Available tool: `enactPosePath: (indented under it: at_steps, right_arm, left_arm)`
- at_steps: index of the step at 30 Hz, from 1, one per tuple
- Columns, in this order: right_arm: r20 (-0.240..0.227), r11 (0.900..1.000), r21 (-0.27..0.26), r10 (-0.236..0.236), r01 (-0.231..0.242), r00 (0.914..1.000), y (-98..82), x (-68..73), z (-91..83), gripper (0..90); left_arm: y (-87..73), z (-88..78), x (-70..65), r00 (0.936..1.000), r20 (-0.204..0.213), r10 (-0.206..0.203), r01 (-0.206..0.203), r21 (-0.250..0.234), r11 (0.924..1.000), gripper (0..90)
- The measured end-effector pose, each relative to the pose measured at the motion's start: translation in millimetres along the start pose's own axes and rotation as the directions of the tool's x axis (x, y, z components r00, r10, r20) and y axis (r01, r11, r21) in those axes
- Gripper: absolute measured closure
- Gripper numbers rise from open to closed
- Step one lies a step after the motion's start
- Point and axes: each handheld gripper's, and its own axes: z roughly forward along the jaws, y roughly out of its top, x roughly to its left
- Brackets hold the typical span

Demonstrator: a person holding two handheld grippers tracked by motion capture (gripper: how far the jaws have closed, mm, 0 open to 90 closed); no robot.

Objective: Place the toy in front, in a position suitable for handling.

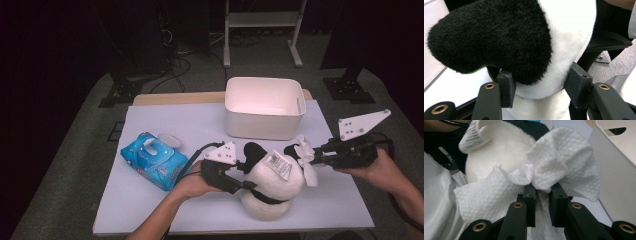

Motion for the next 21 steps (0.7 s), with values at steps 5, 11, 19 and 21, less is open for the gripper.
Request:
enactPosePath:
  at_steps: [5, 11, 19, 21]
  right_arm:
    - [-0.002, 1.0, 0.013, -0.005, 0.005, 1.0, 4.5, -4.7, 5.2, 77.0]
    - [-0.041, 0.999, 0.003, -0.041, 0.041, 0.9983, 13.1, 6.1, 8.3, 77.0]
    - [-0.065, 0.998, 0.04, -0.047, 0.05, 0.9968, 14.7, 8.2, 18.6, 77.1]
    - [-0.071, 0.999, 0.033, -0.035, 0.038, 0.9969, 10.5, 7.8, 19.8, 77.2]
  left_arm:
    - [-1.8, -0.7, 2.2, 0.9995, -0.022, -0.024, 0.024, -0.001, 0.9997, 47.6]
    - [0.2, 0.6, 3.3, 0.999, -0.031, -0.031, 0.031, 0.007, 0.9995, 47.7]
    - [1.6, 0.8, 1.8, 0.9988, -0.035, -0.033, 0.034, 0.03, 0.999, 42.6]
    - [1.5, 0.4, 3.5, 0.9981, -0.041, -0.047, 0.048, 0.036, 0.9982, 35.5]
